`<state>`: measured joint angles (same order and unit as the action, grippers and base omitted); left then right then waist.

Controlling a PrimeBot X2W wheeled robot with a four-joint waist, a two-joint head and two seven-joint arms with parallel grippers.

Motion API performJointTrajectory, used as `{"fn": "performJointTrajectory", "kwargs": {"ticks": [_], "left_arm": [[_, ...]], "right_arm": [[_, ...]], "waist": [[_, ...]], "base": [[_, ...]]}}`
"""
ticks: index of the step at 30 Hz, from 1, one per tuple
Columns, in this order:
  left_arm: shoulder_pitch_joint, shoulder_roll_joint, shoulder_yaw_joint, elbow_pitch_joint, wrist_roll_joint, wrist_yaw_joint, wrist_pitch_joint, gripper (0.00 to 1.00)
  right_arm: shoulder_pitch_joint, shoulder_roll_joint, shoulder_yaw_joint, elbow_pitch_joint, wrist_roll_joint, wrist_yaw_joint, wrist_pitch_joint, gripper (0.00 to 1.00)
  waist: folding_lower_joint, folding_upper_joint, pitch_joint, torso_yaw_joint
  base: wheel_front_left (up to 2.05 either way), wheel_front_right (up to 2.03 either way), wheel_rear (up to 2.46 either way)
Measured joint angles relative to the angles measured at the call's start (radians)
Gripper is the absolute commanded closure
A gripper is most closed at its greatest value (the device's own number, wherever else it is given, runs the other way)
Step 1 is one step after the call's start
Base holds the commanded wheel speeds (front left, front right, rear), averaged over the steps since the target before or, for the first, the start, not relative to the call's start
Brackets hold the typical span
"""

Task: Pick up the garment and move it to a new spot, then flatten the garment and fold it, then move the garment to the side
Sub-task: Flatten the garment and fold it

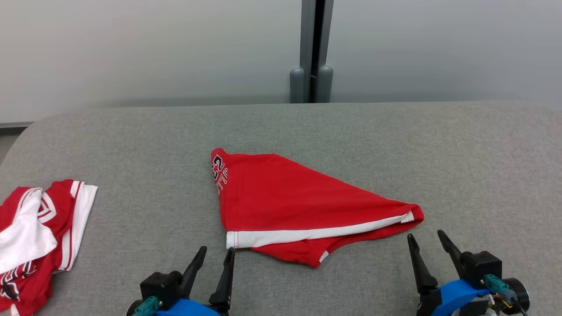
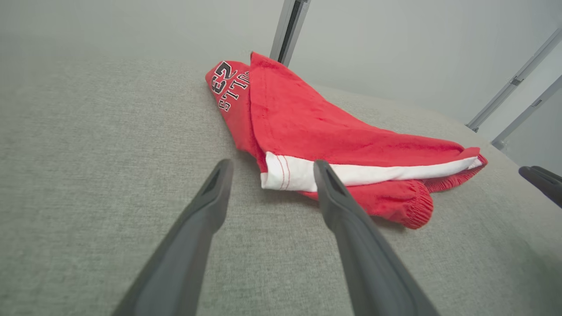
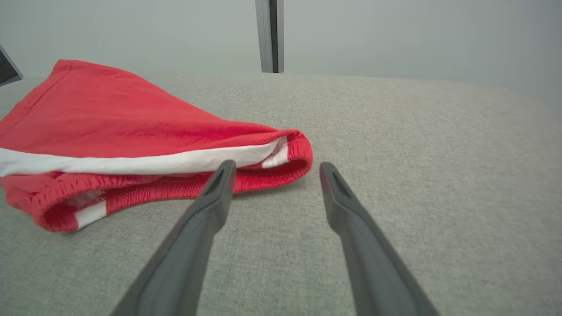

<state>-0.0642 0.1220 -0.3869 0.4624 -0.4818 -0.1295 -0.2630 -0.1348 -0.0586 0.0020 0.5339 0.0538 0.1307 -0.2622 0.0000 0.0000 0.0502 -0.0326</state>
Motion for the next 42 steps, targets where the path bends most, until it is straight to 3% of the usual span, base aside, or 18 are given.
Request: {"fn": "performJointTrajectory", "kwargs": {"ticks": [15,17,18,22,32,40,41,42], "left_arm": [[-0.138,0.055,-0.111,0.092,-0.187,0.0,0.0,0.0],[-0.146,0.058,-0.116,0.096,-0.194,0.0,0.0,0.99],[-0.15,0.059,-0.12,0.099,-0.197,0.0,0.0,1.0],[-0.172,0.068,-0.134,0.091,-0.216,0.0,0.0,1.0],[-0.331,0.161,-0.043,0.035,-0.184,0.0,0.0,1.0],[-0.412,0.205,0.045,0.184,-0.142,0.0,0.0,0.97],[-0.413,0.206,0.054,0.202,-0.138,0.0,0.0,0.53],[-0.413,0.202,0.068,0.216,-0.128,0.0,0.0,0.0]], "right_arm": [[-0.024,0.007,0.002,-0.023,-0.006,0.0,0.0,0.0],[-0.025,0.007,0.005,-0.024,0.001,0.0,0.0,0.0],[-0.025,0.007,0.007,-0.024,0.002,0.0,0.0,0.0],[-0.027,0.007,0.015,-0.023,0.02,0.0,0.0,0.0],[-0.036,0.007,0.037,-0.018,0.044,0.0,0.0,0.0],[-0.055,0.007,0.074,-0.018,0.063,0.0,0.0,0.0],[-0.058,0.007,0.078,-0.019,0.065,0.0,0.0,0.0],[-0.062,0.007,0.08,-0.02,0.067,0.0,0.0,0.0]], "waist": [[0.0001,0.0,0.096,-0.061],[0.0001,0.0,0.101,-0.061],[0.0001,0.0,0.102,-0.061],[0.0,0.0,0.105,-0.057],[0.0,0.0,0.111,-0.034],[0.0001,0.0,0.139,-0.042],[0.0,0.0,0.143,-0.043],[0.0,0.0,0.147,-0.044]], "base": [[0.0,0.0,0.0],[0.0,0.0,0.0],[0.0,0.0,0.0],[0.0,0.0,0.0],[0.0,0.0,0.0],[0.0,0.0,0.0],[0.0,0.0,0.0],[0.0,0.0,0.0]]}}
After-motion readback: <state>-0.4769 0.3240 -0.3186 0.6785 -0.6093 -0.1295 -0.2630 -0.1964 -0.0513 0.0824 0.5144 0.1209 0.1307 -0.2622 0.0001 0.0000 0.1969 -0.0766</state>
